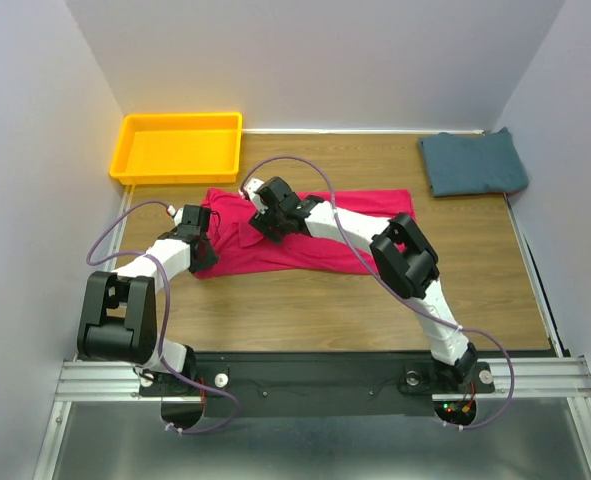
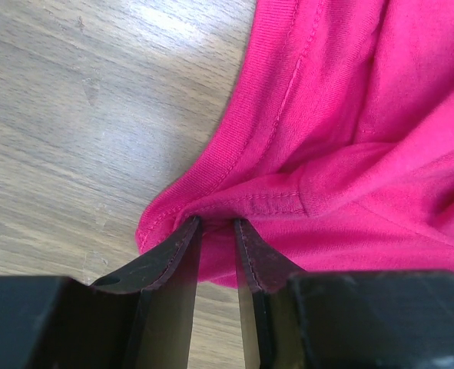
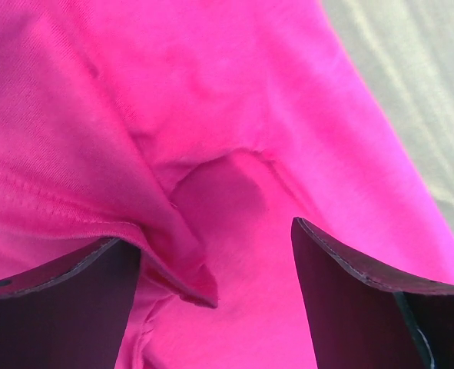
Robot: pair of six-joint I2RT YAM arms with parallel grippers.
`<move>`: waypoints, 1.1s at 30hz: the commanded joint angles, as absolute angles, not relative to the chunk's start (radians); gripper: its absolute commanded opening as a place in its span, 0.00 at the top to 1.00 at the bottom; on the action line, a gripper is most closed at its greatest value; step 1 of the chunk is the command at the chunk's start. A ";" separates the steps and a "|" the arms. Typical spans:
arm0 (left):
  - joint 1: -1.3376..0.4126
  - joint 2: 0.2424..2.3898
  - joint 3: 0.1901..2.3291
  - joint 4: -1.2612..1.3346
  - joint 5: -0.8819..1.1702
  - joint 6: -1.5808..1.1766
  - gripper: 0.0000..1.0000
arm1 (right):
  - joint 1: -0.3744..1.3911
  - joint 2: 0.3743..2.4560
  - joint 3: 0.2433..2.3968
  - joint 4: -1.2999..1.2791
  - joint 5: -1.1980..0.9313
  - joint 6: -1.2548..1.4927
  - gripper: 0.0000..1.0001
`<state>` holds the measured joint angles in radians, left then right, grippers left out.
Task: Fold and stack the t-shirts
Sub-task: Fold the tshirt
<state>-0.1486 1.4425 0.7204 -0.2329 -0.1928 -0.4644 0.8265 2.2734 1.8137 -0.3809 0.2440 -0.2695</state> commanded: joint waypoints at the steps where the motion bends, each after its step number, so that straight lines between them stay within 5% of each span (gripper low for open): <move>1: -0.138 1.460 0.719 -0.261 -0.213 -0.449 0.64 | 0.792 2.279 1.906 -0.354 0.293 -0.238 0.18; 19: -0.138 1.453 0.716 -0.253 -0.196 -0.456 0.59 | 0.583 2.180 1.847 -0.356 0.069 0.049 0.20; 23: -0.138 1.453 0.716 -0.253 -0.187 -0.456 0.57 | 0.617 2.152 1.812 -0.353 -0.075 -0.046 0.18; 33: -0.140 1.460 0.716 -0.250 -0.184 -0.456 0.57 | 0.850 2.244 1.907 -0.354 0.067 -0.261 0.05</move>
